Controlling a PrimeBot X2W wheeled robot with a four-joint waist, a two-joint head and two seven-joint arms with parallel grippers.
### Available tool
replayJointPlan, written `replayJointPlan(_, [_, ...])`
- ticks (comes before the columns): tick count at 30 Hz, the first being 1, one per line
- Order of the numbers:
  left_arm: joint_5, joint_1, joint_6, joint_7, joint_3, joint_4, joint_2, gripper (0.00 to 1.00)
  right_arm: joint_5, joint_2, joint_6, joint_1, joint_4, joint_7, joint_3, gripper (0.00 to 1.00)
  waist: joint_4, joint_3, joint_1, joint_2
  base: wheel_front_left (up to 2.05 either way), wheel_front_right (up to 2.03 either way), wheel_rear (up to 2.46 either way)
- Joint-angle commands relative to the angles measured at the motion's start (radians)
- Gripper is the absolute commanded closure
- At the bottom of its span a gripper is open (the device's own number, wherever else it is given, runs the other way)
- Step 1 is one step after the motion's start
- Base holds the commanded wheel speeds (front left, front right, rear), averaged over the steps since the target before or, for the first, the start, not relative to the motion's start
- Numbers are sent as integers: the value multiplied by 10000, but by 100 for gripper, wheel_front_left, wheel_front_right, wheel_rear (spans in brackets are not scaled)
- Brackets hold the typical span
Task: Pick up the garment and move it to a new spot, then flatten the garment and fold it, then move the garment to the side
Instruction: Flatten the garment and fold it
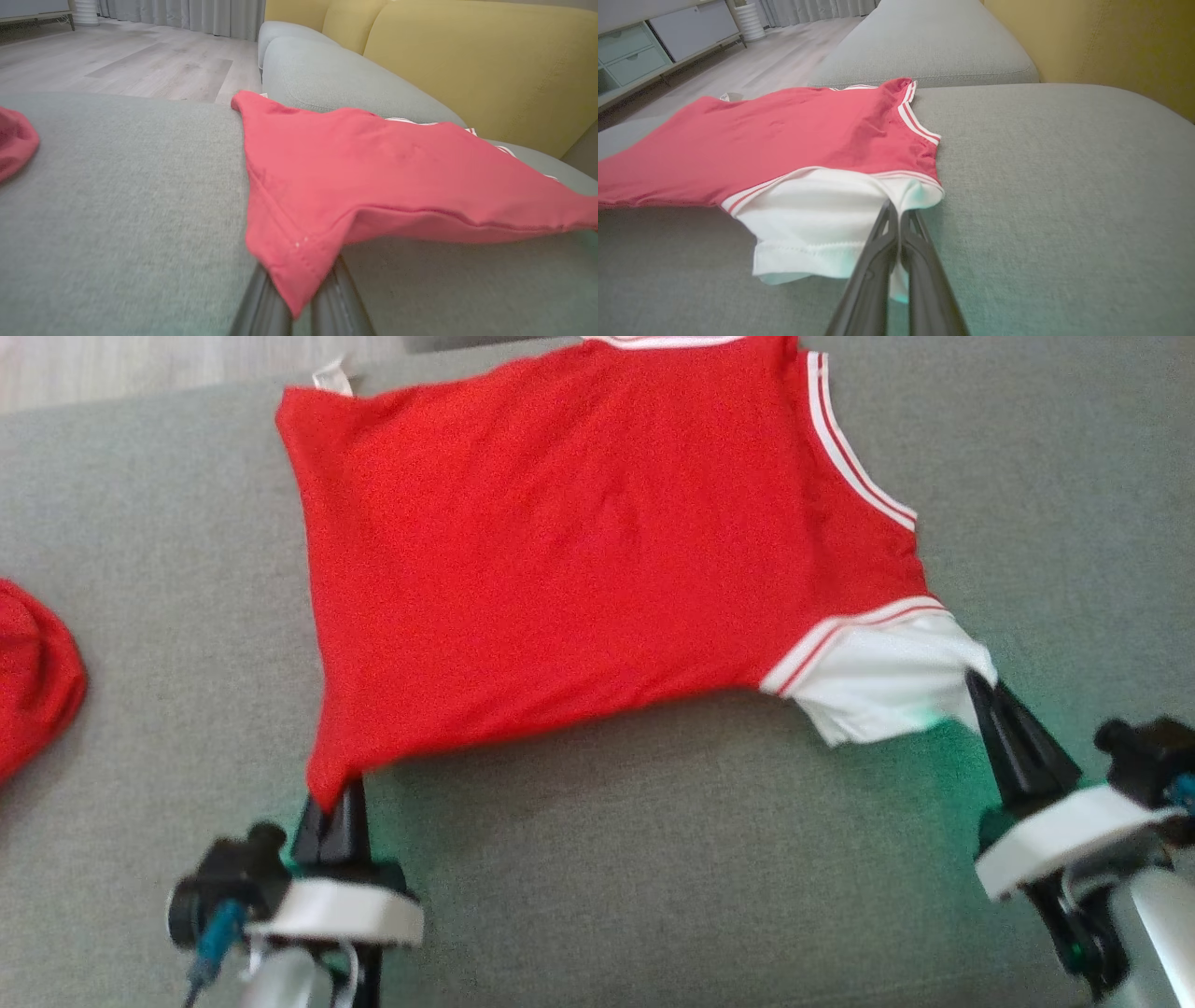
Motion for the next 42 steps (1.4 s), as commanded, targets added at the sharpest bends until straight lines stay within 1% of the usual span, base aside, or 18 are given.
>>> replayJointPlan(1, [118,154,65,-52,193,-399,72,100,-191,-353,-7,226,-541,330,-167,100,35,-187,4,0,0,0,0])
replayJointPlan(7, [272,1470,313,-47,-96,-583,58,100,-567,-136,-7,1915,-1190,2226,-573,100,-42,-491,4,0,0,0,0])
replayJointPlan(10, [243,2123,416,96,-167,-759,70,100,-656,-28,-7,2544,-1665,2909,-805,100,-120,-534,4,0,0,0,0])
replayJointPlan(11, [243,2123,416,96,-167,-759,70,100,-656,-28,-7,2544,-1665,2909,-805,100,-120,-534,4,0,0,0,0])
replayJointPlan(14, [174,2429,308,441,-295,-916,167,100,-674,18,-7,2724,-2104,3354,-949,100,-187,-591,4,0,0,0,0])
replayJointPlan(17, [190,2385,105,1180,-488,-1167,440,100,-633,-70,-7,2501,-2498,3759,-907,100,-219,-631,4,0,0,0,0])
replayJointPlan(19, [131,2220,-92,1985,-607,-1417,683,100,-461,-219,-7,2185,-2732,4143,-715,100,-233,-625,4,0,0,0,0])
replayJointPlan(21, [-338,2057,-272,3058,-573,-1750,758,100,-86,-417,-7,1768,-2947,4637,-432,100,-232,-606,4,0,0,0,0])
replayJointPlan(26, [-1082,1392,-617,6008,-649,-2986,1596,100,666,-1180,-7,357,-3255,5784,260,100,-208,-366,4,0,0,0,0])
replayJointPlan(29, [-1888,852,-713,7748,-538,-3744,1960,100,959,-1593,-7,-611,-3173,6304,638,100,-157,-103,4,0,0,0,0])
replayJointPlan(31, [-2423,448,-686,8788,-401,-4144,2123,100,1173,-1781,-7,-1210,-2993,6574,890,100,-130,91,4,0,0,0,0])
replayJointPlan(34, [-2933,-228,-502,9954,-179,-4538,2340,100,1310,-2017,-7,-2109,-2589,6777,1181,100,-104,375,4,0,0,0,0])
replayJointPlan(39, [-3445,-1202,-241,11397,-29,-4533,2636,100,1674,-2047,-7,-3356,-1767,6873,1599,100,-102,774,4,0,0,0,0])
replayJointPlan(42, [-3535,-1661,-270,12162,-142,-4452,2938,100,1739,-2088,-7,-4007,-1315,6886,2017,100,-112,951,4,0,0,0,0])
